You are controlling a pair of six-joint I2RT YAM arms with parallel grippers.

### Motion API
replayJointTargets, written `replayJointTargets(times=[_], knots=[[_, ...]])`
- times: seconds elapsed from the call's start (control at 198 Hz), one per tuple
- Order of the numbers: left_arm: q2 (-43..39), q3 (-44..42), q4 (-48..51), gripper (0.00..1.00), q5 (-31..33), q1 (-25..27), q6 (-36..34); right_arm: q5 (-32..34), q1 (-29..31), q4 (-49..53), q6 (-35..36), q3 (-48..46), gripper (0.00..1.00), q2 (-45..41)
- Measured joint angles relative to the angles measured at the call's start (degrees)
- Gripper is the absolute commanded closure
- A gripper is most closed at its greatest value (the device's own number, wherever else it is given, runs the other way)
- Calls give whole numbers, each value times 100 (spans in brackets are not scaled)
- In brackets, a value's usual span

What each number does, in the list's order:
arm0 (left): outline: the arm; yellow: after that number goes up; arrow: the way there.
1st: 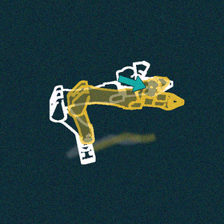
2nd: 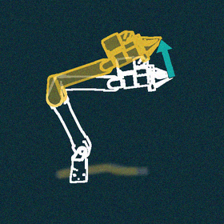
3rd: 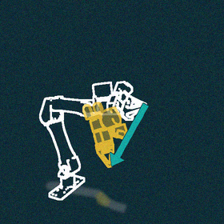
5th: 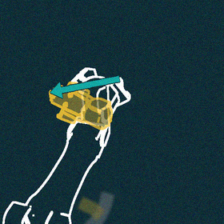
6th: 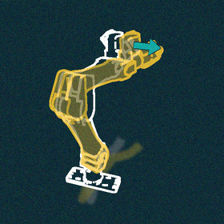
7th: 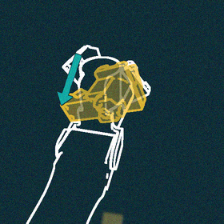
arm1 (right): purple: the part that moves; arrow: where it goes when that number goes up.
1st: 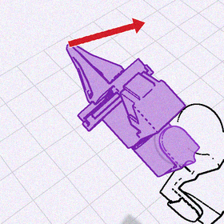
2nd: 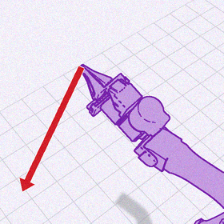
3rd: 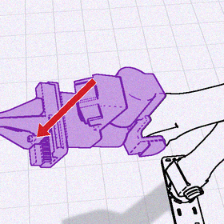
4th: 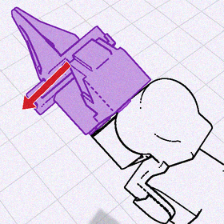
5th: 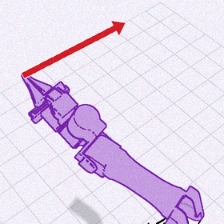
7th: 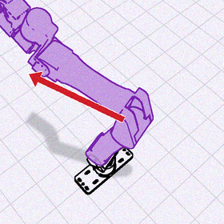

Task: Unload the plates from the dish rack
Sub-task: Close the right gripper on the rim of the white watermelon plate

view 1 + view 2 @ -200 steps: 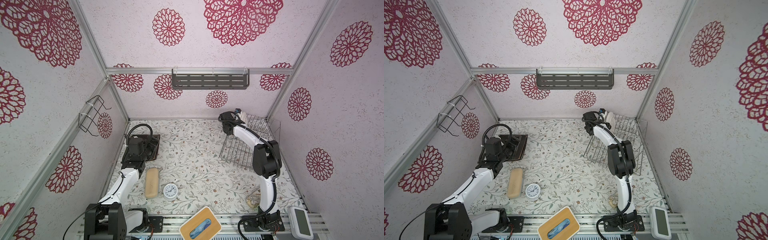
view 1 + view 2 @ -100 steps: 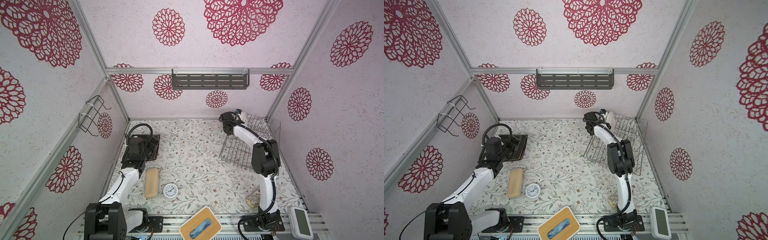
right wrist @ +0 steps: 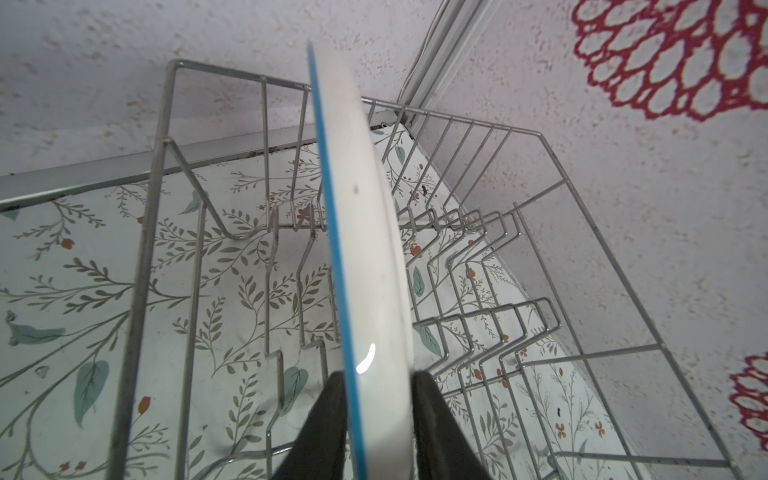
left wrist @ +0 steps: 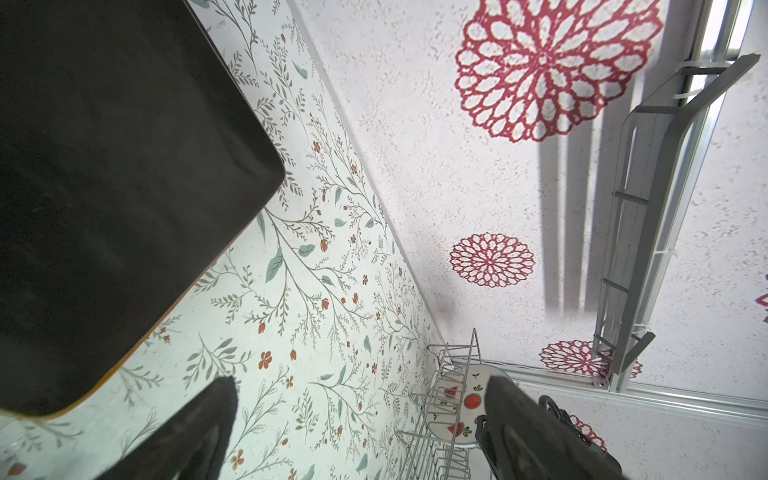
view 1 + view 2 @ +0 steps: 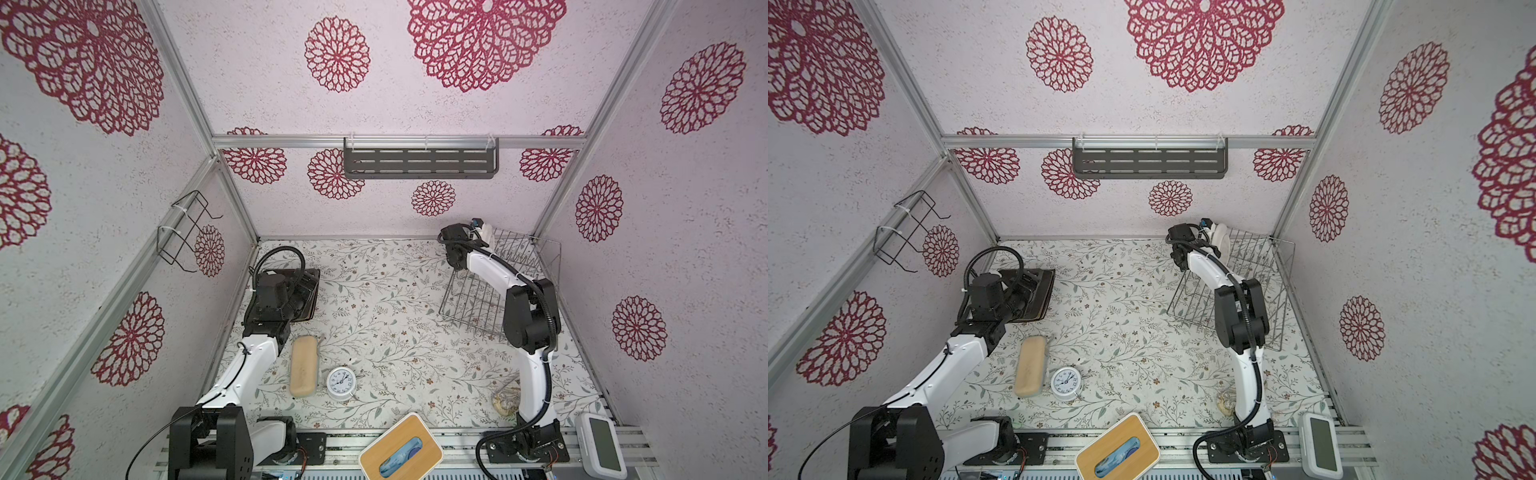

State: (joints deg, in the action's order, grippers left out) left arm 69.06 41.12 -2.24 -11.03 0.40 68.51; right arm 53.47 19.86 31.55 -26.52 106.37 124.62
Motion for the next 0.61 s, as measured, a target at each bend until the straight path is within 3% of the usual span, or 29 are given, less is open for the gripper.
replayJointTargets(times=[0.607], knots=[[0, 0, -2, 3, -4, 0, 4, 146, -31, 26, 0, 0, 86, 0]])
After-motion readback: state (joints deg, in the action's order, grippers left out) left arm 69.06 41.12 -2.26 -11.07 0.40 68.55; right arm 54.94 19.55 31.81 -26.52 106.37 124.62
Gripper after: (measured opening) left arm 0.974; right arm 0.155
